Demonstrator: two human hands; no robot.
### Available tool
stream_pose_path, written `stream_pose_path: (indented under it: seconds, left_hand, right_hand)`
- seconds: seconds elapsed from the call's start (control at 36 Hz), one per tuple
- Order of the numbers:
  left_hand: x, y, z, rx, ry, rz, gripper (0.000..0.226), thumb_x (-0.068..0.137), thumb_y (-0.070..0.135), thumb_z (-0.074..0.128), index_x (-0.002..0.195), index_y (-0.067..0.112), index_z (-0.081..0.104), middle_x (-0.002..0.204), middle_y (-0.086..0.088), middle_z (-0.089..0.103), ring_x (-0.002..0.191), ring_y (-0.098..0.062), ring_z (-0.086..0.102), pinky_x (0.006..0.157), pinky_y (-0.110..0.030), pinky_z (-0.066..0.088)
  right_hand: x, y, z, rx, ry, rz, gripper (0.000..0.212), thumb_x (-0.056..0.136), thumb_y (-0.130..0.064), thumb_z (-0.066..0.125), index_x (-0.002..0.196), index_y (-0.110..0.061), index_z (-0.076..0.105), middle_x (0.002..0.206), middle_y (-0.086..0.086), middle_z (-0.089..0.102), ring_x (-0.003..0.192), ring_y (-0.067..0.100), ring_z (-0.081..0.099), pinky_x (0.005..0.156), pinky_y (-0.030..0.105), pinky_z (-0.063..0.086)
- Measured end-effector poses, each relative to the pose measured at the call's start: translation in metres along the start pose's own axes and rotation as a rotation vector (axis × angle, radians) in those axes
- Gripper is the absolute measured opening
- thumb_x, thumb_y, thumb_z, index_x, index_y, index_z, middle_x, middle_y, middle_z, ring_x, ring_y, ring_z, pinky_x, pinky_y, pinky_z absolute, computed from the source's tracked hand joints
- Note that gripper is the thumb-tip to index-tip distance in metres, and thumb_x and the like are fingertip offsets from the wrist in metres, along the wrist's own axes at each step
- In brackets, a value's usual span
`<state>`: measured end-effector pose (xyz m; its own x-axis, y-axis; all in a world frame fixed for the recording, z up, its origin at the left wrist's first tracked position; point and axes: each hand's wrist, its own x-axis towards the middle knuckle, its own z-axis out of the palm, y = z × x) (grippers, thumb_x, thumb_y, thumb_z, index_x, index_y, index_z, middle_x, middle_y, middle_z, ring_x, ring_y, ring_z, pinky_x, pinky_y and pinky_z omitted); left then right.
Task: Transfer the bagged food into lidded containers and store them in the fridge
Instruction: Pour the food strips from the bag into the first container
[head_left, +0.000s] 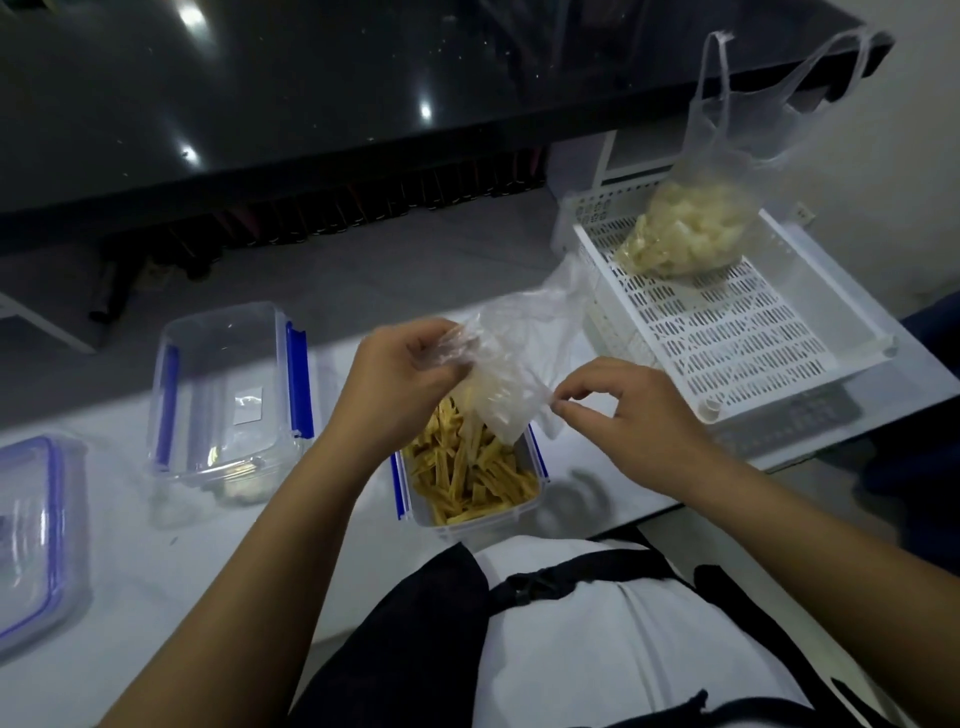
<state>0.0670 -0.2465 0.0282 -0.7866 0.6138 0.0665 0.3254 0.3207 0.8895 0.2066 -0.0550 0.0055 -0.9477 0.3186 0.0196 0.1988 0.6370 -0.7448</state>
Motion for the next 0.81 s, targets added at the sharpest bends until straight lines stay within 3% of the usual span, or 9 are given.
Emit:
stream_pose_path:
  seconds: [0.22, 0.42, 0.64, 0.81]
  left_hand:
    - [0.008, 0.008, -0.008, 0.008, 0.011, 0.045, 0.023, 0.090, 0.014, 0.073, 0.093, 0.036, 0.073, 0.088, 0.008, 0.076, 0.084, -0.011, 0.071, 0.083, -0.045, 0.060]
    - [0.012, 0.004, -0.012, 0.012, 0.030, 0.074, 0.028, 0.088, 0.014, 0.076, 0.099, 0.039, 0.073, 0.084, 0.023, 0.074, 0.082, -0.001, 0.070, 0.075, -0.027, 0.056]
    - [0.012, 0.005, -0.017, 0.009, 0.055, 0.076, 0.021, 0.088, 0.015, 0.076, 0.102, 0.030, 0.075, 0.081, 0.020, 0.073, 0.079, -0.003, 0.070, 0.070, -0.019, 0.051]
    - [0.010, 0.006, -0.014, 0.038, -0.012, 0.012, 0.019, 0.090, 0.014, 0.073, 0.100, 0.030, 0.074, 0.089, 0.012, 0.074, 0.085, -0.007, 0.071, 0.083, -0.039, 0.060]
  right_hand:
    - [0.009, -0.008, -0.005, 0.035, 0.086, -0.019, 0.005, 0.089, -0.020, 0.072, 0.088, -0.023, 0.076, 0.090, -0.014, 0.070, 0.089, 0.003, 0.063, 0.082, 0.019, 0.050]
    - [0.013, -0.012, -0.010, 0.067, 0.105, -0.008, 0.007, 0.088, -0.019, 0.074, 0.088, -0.025, 0.076, 0.088, -0.017, 0.070, 0.089, 0.002, 0.063, 0.080, 0.011, 0.045]
    - [0.016, -0.013, -0.010, 0.128, 0.112, -0.020, 0.015, 0.088, -0.019, 0.074, 0.083, -0.033, 0.074, 0.085, -0.016, 0.071, 0.087, 0.004, 0.066, 0.081, 0.013, 0.047]
    - [0.018, -0.012, -0.004, 0.181, 0.053, 0.028, 0.015, 0.088, -0.015, 0.075, 0.083, -0.029, 0.075, 0.085, -0.012, 0.072, 0.081, 0.007, 0.068, 0.080, 0.029, 0.058]
